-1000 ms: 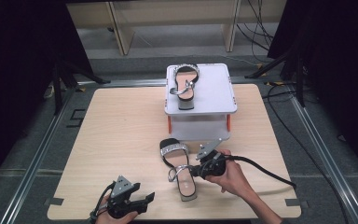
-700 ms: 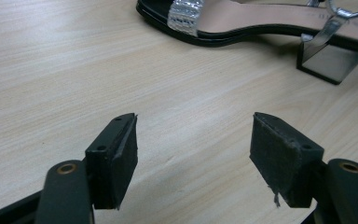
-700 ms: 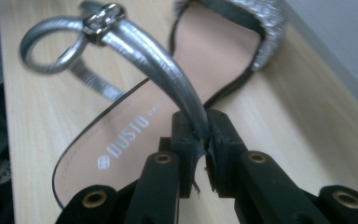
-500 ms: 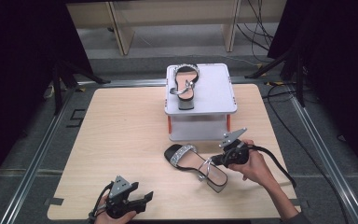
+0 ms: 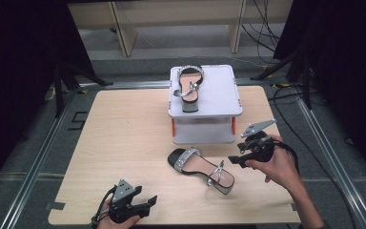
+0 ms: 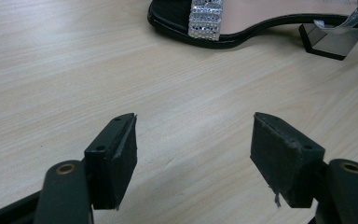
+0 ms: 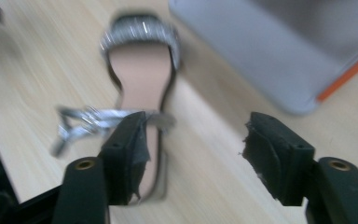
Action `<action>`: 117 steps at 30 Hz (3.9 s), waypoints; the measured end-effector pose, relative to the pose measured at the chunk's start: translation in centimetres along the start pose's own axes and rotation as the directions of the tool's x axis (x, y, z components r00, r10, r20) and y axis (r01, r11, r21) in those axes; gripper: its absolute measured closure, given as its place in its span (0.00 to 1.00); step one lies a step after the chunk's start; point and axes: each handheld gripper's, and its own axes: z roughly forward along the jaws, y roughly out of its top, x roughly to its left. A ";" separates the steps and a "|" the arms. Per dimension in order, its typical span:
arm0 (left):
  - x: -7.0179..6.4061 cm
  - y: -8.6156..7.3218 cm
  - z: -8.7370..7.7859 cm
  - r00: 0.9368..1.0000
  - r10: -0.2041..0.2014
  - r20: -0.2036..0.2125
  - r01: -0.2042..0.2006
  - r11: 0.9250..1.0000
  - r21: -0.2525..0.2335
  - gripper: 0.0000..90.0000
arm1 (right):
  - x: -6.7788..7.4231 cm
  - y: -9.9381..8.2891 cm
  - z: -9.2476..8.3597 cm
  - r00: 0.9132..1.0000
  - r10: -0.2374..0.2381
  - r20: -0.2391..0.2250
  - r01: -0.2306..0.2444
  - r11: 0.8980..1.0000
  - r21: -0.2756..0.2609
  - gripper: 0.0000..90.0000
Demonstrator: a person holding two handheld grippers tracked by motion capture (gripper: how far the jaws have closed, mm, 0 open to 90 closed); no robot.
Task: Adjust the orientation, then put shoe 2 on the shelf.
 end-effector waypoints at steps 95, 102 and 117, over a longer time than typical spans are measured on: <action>0.6 0.1 -0.3 0.999 -0.032 -0.029 0.032 0.999 0.010 0.24 | 4.8 5.8 8.6 0.985 -0.130 -0.110 0.151 0.967 0.206 0.47; 0.7 0.0 -0.2 0.999 -0.026 -0.029 0.026 0.999 0.020 0.22 | 4.8 8.4 5.3 0.979 -0.154 -0.131 0.173 0.974 0.148 0.47; 0.7 0.0 -0.2 0.999 -0.028 -0.041 0.029 0.999 0.022 0.22 | 1.2 13.9 -3.0 0.989 -0.112 -0.094 0.117 0.992 0.041 0.47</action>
